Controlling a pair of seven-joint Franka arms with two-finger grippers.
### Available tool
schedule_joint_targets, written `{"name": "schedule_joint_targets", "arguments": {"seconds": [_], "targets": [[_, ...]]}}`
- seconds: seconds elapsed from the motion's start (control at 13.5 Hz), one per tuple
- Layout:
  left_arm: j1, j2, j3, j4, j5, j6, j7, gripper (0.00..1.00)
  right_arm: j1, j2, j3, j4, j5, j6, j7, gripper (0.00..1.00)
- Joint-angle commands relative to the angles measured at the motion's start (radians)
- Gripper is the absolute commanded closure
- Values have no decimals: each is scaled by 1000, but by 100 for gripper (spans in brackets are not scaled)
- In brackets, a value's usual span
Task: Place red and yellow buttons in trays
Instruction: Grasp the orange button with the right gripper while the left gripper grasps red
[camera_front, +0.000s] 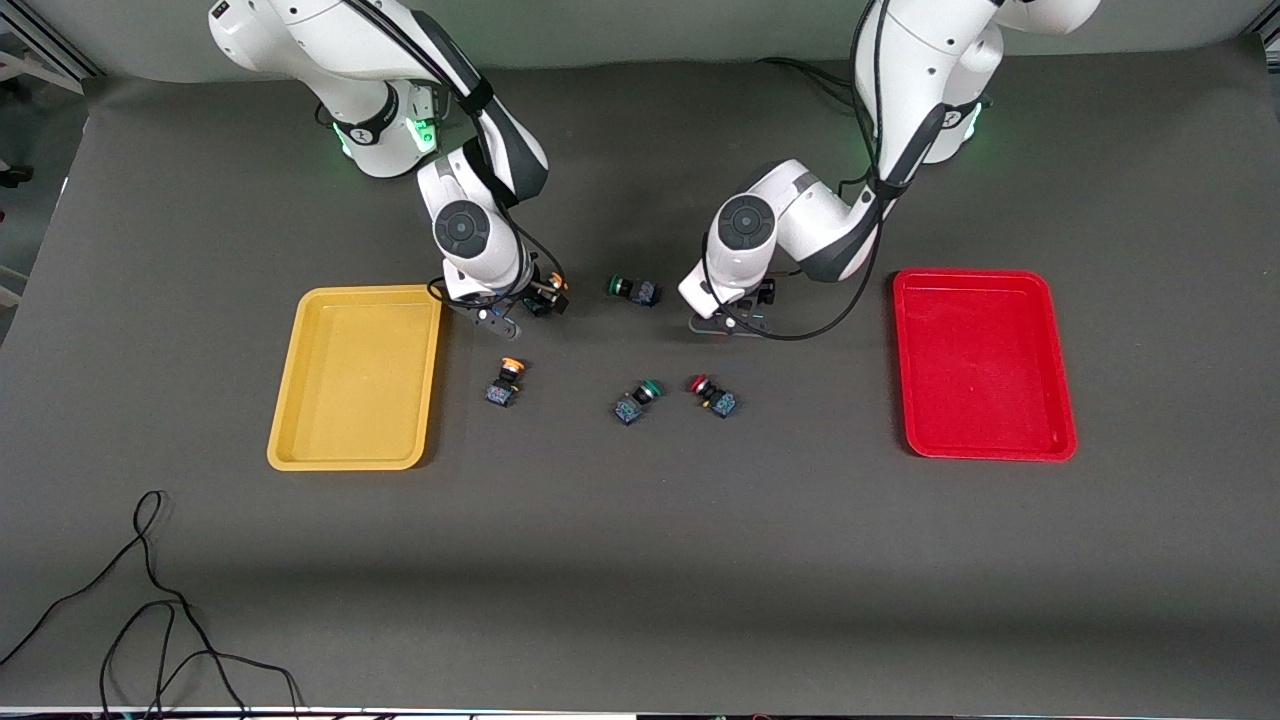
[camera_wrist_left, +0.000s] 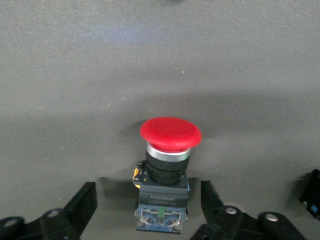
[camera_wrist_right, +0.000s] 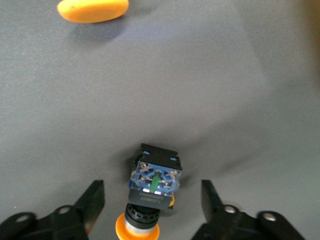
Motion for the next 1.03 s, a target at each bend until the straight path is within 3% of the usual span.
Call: {"name": "schedule_joint_targets", "arguments": {"seconds": [0.0,0.07,0.15,0.3,0.52,0.59,0.81,0.96], "targets": [[-9,-14,7,17,18,-14,-54,67,21,-4,-8,-34,21,62,10,27],[-7,-14,7,18,13,-16,-56,78,31,-4,-8,-34,21,62,10,31],[-7,-14,7,20,9,-16,-64,81,34,-4,-8,-34,21,62,10,36],[-4,-23,7,37,9,-35,-82,82,34,-6,-8,-35,21,62,4,50],[39,-112,2,193,-28,-343,-73,82,32,-27,-10,-37,21,40,-2,70],[45,-146,7,268,-87,-455,-59,82,32,-33,-11,-37,21,31,-2,73],[115,-252,7,420,-118,-696,-32,82,25,-79,-22,-35,21,-24,-13,74],[172,-311,8,454,-120,-773,-9,82,24,-150,-95,-35,21,-114,-71,74]]}}
